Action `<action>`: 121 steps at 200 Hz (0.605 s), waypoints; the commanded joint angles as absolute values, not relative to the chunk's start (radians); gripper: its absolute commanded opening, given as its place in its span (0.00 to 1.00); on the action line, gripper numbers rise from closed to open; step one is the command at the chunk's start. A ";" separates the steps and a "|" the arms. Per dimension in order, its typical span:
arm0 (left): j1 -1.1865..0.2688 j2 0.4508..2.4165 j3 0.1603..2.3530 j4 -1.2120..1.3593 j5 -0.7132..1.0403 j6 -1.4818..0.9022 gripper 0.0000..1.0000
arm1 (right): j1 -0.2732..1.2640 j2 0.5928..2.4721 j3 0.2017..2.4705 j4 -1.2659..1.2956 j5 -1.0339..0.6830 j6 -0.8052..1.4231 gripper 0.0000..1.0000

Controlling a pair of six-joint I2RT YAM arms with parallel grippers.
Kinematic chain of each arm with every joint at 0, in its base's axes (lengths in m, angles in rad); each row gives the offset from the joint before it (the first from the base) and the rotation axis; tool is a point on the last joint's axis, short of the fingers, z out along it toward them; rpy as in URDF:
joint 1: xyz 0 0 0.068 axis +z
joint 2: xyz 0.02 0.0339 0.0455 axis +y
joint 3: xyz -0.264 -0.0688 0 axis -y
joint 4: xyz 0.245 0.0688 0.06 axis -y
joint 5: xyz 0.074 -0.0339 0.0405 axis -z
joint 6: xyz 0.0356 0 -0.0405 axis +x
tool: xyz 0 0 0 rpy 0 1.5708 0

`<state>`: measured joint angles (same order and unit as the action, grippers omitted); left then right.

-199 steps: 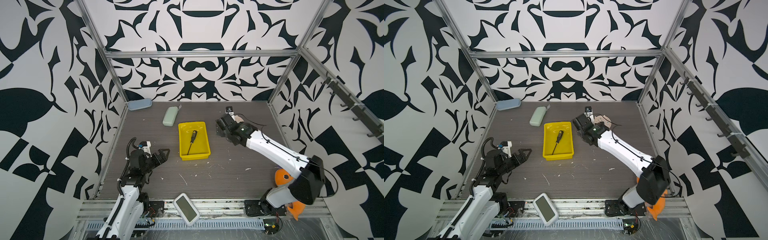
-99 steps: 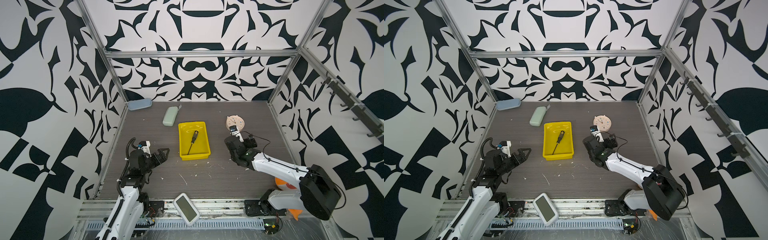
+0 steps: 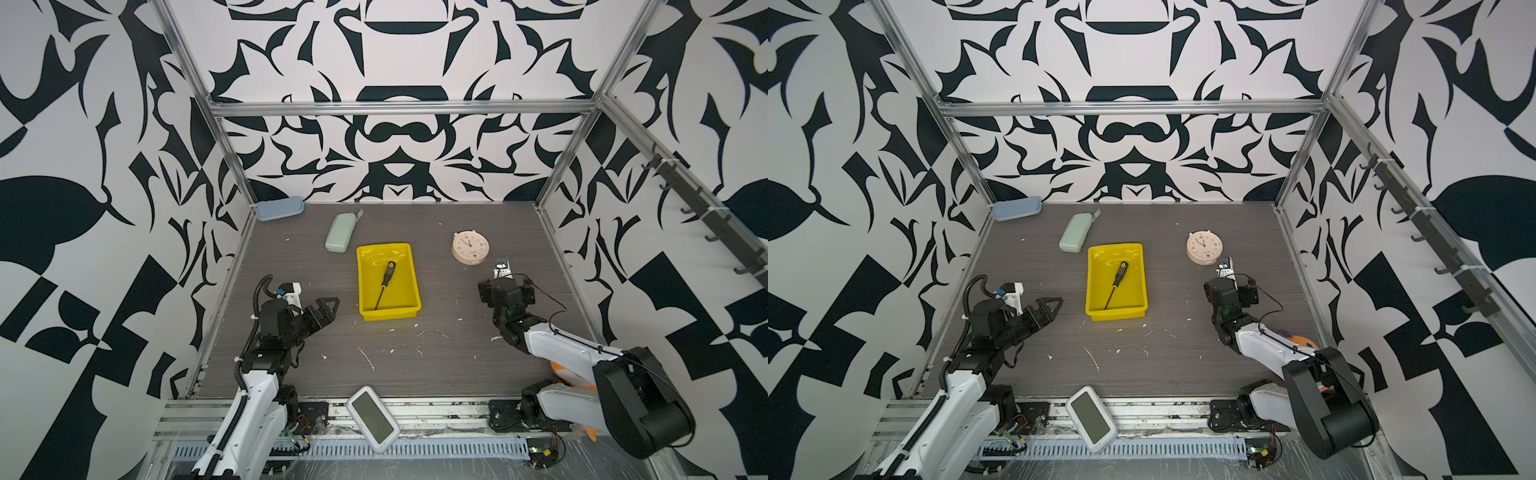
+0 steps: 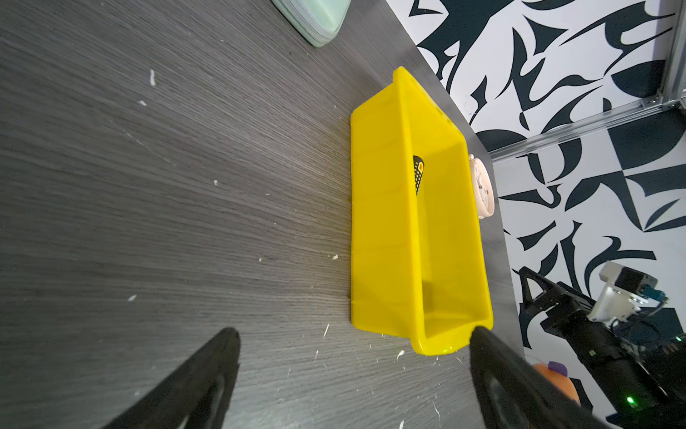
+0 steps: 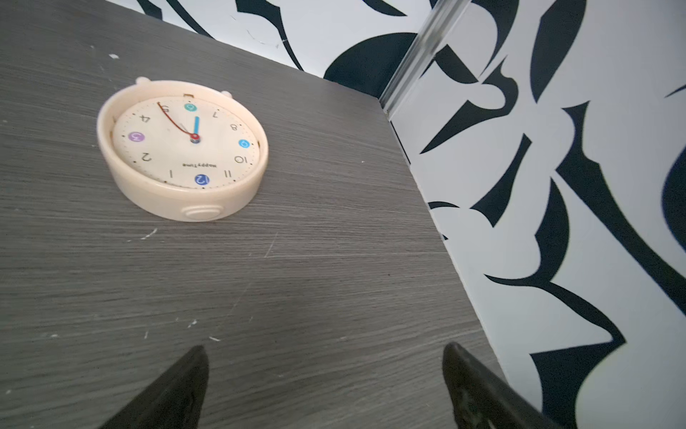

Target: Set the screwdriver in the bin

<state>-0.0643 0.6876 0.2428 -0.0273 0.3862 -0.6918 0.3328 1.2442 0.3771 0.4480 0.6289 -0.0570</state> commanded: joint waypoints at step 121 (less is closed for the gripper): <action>-0.068 0.743 0.246 -0.008 0.334 -0.721 0.99 | 0.145 1.429 0.469 0.559 0.524 0.131 1.00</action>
<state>-0.0658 0.7376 0.2428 -0.0261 0.3748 -0.7025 0.2192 1.4319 0.3950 0.6312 0.6220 0.0486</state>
